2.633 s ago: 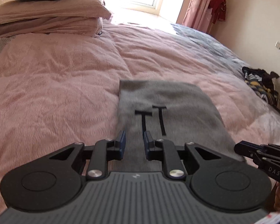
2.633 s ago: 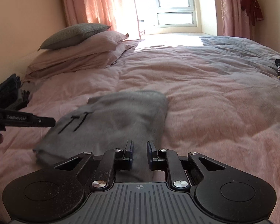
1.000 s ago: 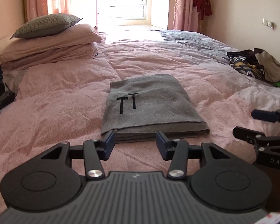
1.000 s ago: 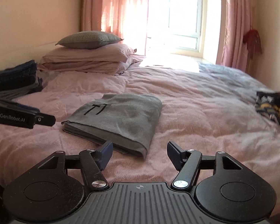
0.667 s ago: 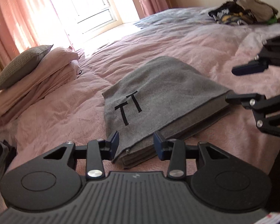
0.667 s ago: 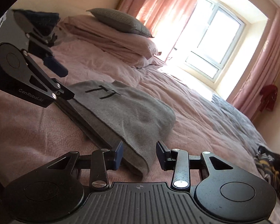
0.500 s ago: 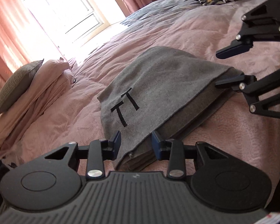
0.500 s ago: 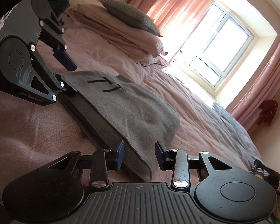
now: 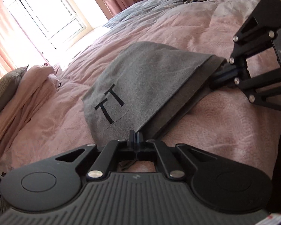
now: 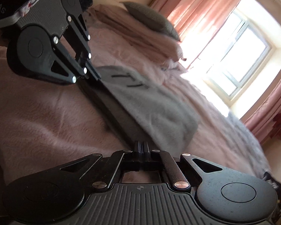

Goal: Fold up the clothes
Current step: 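Grasp the folded skirt's sides with both grippers and lift it, then carry the folded skirt with both grippers toward the clothes stack by the headboard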

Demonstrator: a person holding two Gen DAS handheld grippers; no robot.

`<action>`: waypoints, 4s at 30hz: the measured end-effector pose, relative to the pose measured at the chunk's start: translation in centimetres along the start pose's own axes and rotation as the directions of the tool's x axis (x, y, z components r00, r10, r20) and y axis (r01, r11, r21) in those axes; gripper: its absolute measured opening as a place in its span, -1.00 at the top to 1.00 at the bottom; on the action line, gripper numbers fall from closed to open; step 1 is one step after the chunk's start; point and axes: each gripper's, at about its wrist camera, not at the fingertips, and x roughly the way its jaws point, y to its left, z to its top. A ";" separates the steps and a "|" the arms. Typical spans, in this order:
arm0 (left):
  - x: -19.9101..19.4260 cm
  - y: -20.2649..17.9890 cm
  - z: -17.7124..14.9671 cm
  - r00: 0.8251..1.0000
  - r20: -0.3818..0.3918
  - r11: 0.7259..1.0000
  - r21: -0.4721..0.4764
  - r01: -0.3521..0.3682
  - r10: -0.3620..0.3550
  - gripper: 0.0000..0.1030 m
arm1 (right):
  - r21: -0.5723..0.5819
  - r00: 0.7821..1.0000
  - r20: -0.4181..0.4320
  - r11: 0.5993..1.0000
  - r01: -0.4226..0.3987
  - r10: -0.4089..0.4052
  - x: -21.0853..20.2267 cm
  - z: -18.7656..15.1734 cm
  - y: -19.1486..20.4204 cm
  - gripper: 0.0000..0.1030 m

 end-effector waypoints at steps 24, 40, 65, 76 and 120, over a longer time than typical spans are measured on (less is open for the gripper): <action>11.3 17.2 -4.0 0.865 0.217 0.186 -0.926 0.329 -0.452 0.18 | 0.967 0.915 0.237 0.011 -0.255 0.328 9.6 -5.9 -19.8 -0.07; 10.8 14.9 -0.2 0.938 0.128 0.317 -0.919 0.234 -0.322 0.67 | 0.945 0.873 0.216 0.132 -0.300 0.438 12.8 -4.5 -21.9 0.57; -20.9 32.2 -4.0 0.948 -0.229 -0.036 -0.973 -0.226 0.223 0.68 | 0.605 0.464 0.211 0.258 -0.753 0.861 13.5 35.1 -14.4 0.62; -20.7 50.6 -20.1 0.903 -0.314 -0.065 -0.949 -0.309 0.292 0.68 | 0.525 0.392 0.203 0.238 -0.817 0.897 26.3 54.0 3.8 0.62; -9.1 61.3 -37.9 0.767 -0.532 -0.153 -0.844 -0.514 0.358 0.79 | 0.018 0.707 0.133 0.712 -0.702 0.694 43.0 67.5 26.5 0.43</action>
